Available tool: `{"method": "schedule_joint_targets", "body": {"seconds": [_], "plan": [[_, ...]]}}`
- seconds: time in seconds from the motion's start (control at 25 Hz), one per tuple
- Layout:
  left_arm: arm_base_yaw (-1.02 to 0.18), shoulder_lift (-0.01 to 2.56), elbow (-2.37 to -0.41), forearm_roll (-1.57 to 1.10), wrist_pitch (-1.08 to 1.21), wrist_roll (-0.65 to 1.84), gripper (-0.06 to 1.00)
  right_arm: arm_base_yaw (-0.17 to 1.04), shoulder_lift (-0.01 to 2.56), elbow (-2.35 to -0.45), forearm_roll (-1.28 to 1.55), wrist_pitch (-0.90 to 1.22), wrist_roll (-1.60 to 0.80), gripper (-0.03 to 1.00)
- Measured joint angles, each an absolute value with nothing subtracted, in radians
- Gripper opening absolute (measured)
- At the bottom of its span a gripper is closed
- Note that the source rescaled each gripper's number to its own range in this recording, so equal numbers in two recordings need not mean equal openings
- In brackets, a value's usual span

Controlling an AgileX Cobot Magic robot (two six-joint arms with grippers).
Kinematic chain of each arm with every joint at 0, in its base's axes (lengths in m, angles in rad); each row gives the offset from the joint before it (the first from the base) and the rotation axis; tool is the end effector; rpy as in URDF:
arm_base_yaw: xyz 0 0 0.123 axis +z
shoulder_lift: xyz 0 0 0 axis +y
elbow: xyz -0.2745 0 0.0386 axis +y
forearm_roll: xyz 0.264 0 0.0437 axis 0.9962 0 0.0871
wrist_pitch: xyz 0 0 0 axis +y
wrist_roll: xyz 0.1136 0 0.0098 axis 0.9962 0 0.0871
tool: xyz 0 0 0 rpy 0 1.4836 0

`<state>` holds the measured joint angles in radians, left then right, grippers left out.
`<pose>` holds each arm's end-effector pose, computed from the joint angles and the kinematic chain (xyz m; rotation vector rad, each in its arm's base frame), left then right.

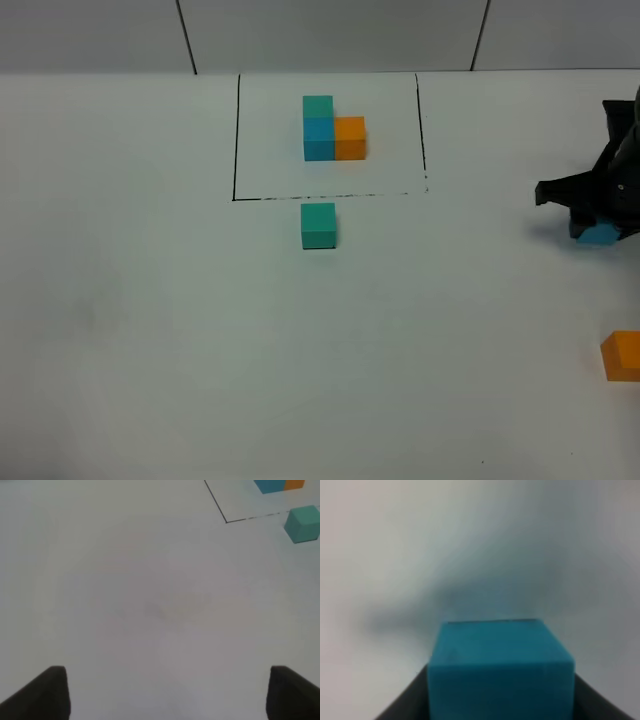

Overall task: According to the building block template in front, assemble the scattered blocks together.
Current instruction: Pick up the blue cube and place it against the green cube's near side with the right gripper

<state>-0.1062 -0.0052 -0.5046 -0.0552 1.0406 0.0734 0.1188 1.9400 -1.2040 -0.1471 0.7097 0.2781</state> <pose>0.0365 -0.0093 0.2782 0.1828 2.0059 -0.0866 0.3830 0.0347 0.1094 0.0842 2.9101 -0.0928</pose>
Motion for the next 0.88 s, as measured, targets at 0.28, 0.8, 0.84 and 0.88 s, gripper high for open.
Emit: {"method": "schedule_joint_targets", "body": {"seconds": [0.28,0.8,0.84,0.88], "plan": [[-0.106,-0.005,-0.505,-0.055,1.041,0.073,0.79,0.46,1.841,-1.205,-0.157,0.864,0.611,0.01],[-0.106,-0.005,-0.505,-0.055,1.041,0.073,0.79,0.799,2.024,-1.408,-0.198,0.868,0.902,0.01],[-0.106,-0.005,-0.505,-0.055,1.041,0.073,0.79,0.806,2.045,-1.446,-0.202,0.885,0.902,0.01],[-0.106,-0.005,-0.505,-0.055,1.041,0.073,0.79,0.81,2.069,-1.475,-0.207,0.897,0.902,0.01]]}}
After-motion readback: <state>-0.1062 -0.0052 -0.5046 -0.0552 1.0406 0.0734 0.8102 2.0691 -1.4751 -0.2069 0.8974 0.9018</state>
